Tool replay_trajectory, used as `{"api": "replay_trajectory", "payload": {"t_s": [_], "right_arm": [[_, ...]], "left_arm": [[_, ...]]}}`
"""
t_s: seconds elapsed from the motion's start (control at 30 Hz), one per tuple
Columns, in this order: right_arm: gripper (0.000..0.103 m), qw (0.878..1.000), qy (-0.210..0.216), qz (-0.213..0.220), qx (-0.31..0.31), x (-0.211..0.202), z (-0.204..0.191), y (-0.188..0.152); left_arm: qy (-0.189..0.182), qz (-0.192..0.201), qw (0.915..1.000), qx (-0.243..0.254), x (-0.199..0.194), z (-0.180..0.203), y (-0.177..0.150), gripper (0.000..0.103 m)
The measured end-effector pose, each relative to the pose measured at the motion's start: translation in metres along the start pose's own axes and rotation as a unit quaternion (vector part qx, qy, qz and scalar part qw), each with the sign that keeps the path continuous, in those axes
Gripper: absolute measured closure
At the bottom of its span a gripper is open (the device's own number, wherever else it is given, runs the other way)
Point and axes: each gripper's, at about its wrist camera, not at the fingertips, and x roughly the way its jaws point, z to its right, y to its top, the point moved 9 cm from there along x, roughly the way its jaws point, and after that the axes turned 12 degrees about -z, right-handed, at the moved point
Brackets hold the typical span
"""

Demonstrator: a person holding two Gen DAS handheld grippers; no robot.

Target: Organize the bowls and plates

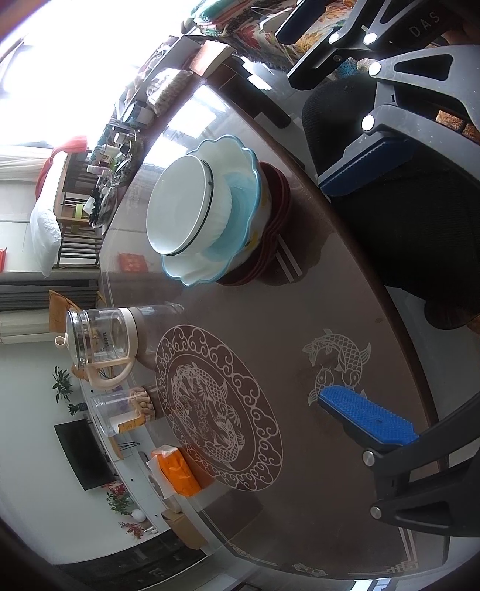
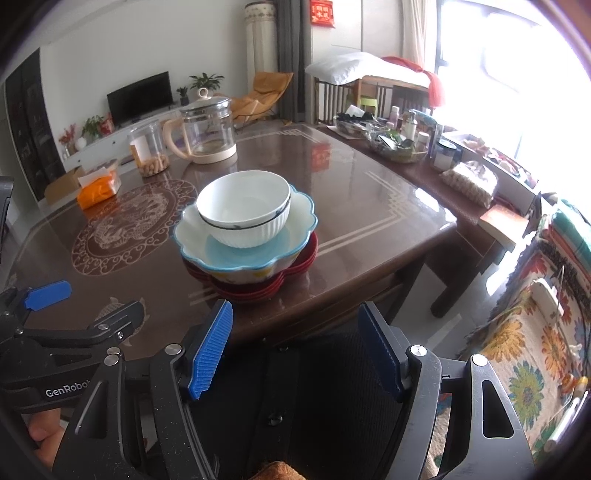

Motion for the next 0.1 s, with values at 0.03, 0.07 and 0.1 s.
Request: {"api": "replay_trajectory", "payload": {"t_s": [0.03, 0.07, 0.1], "right_arm": [[0.029, 1.000, -0.001, 0.001, 0.000, 0.0002, 0.0001, 0.0005], [0.029, 1.000, -0.001, 0.001, 0.001, 0.0008, 0.0005, 0.0007], [0.029, 1.000, -0.002, 0.000, 0.002, 0.0014, 0.0011, 0.0009]], "left_arm": [[0.000, 0.002, 1.0000, -0.002, -0.0001, -0.0006, 0.0001, 0.001], [0.001, 0.005, 1.0000, -0.003, -0.0004, -0.0011, 0.0006, 0.001], [0.004, 0.008, 1.0000, -0.004, -0.0006, -0.0016, 0.0010, 0.001]]}}
